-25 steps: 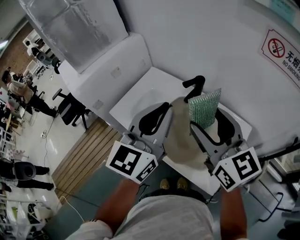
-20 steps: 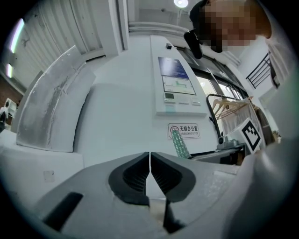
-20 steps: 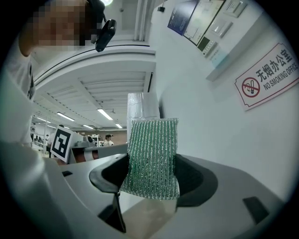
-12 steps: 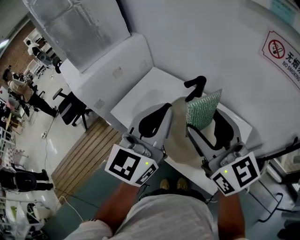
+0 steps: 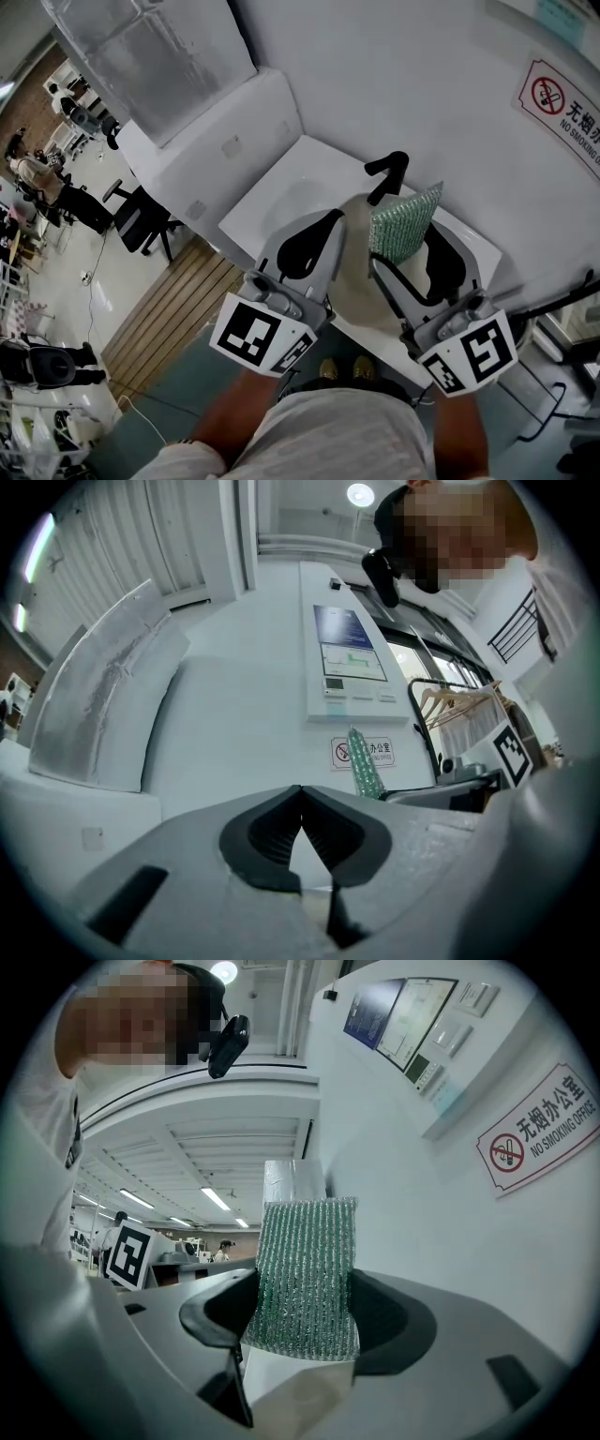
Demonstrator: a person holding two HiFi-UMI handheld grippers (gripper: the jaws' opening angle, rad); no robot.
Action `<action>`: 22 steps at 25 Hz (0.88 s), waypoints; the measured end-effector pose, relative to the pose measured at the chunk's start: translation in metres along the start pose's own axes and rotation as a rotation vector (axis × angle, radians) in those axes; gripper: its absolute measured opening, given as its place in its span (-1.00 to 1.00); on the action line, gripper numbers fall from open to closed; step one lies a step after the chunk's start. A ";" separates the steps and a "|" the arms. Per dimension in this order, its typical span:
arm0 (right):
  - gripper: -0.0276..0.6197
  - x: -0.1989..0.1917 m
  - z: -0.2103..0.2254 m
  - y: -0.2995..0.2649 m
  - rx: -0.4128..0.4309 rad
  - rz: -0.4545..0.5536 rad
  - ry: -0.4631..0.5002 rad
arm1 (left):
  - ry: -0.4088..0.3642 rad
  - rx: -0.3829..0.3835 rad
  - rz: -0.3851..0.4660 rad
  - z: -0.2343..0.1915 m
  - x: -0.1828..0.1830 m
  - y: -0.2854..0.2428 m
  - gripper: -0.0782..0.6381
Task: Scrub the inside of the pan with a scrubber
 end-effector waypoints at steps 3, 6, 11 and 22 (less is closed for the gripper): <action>0.02 -0.001 -0.001 0.001 -0.004 -0.004 0.008 | 0.001 0.001 0.002 0.001 0.000 0.001 -0.74; 0.02 -0.002 -0.003 0.001 -0.008 -0.010 0.018 | 0.000 0.001 0.005 0.002 0.001 0.003 -0.74; 0.02 -0.003 -0.007 0.003 -0.007 -0.015 0.022 | 0.000 0.000 0.005 0.003 0.001 0.005 -0.74; 0.02 -0.004 -0.009 0.005 -0.015 -0.028 0.022 | 0.006 -0.003 0.004 0.004 -0.001 0.007 -0.74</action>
Point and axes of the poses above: the fingertips, and each gripper's own axes: y backward along the fingers, z to its right, x out of its top, the point moved 9 cm from there along y, backward along the fingers, and after that the axes turned 8 degrees about -z, right-handed, at the moved point
